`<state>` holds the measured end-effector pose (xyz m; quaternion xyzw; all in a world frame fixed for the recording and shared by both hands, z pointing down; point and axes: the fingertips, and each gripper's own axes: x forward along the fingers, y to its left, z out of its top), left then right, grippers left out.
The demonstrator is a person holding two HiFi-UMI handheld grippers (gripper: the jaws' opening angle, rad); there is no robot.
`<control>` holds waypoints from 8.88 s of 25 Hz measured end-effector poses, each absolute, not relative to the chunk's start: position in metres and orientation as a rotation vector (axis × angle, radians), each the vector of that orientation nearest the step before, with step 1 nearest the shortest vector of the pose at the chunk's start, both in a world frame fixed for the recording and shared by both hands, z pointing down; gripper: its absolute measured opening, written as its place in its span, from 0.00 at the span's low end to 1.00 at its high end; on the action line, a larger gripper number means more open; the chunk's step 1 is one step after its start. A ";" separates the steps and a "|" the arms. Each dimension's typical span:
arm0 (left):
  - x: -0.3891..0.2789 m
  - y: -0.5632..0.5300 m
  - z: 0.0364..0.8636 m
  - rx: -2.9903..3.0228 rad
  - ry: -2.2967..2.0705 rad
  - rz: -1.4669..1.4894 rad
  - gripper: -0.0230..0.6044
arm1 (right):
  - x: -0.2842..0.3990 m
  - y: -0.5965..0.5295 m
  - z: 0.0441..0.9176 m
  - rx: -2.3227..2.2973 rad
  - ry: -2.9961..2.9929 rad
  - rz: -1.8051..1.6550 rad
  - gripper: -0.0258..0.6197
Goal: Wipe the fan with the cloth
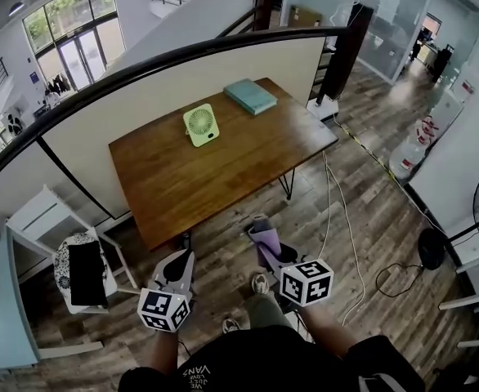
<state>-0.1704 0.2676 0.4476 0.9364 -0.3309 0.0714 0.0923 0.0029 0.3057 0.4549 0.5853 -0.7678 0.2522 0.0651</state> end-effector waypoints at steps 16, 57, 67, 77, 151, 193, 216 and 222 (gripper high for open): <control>-0.092 0.165 0.445 2.717 -1.107 0.223 0.05 | 0.063 0.188 0.464 1.575 -2.412 0.796 0.19; -0.088 -0.078 0.493 2.614 -1.046 0.270 0.05 | 0.043 -0.061 0.495 1.461 -2.344 0.820 0.19; -0.083 -0.124 0.523 2.555 -1.042 0.283 0.05 | 0.031 -0.114 0.516 1.362 -2.324 0.810 0.19; -0.076 -0.159 0.554 2.434 -1.170 0.315 0.05 | 0.016 -0.176 0.536 1.068 -2.359 0.765 0.19; -0.082 -0.146 0.576 2.200 -1.349 0.304 0.05 | -0.032 -0.208 0.601 0.727 -2.361 0.784 0.19; -0.067 -0.144 0.575 2.279 -1.244 0.329 0.05 | 0.016 -0.174 0.588 0.860 -2.346 0.854 0.19; -0.070 -0.135 0.590 2.232 -1.289 0.345 0.05 | 0.025 -0.202 0.645 0.817 -2.208 0.802 0.19; -0.053 -0.142 0.590 2.261 -1.255 0.351 0.05 | 0.066 -0.213 0.645 0.930 -2.168 0.819 0.19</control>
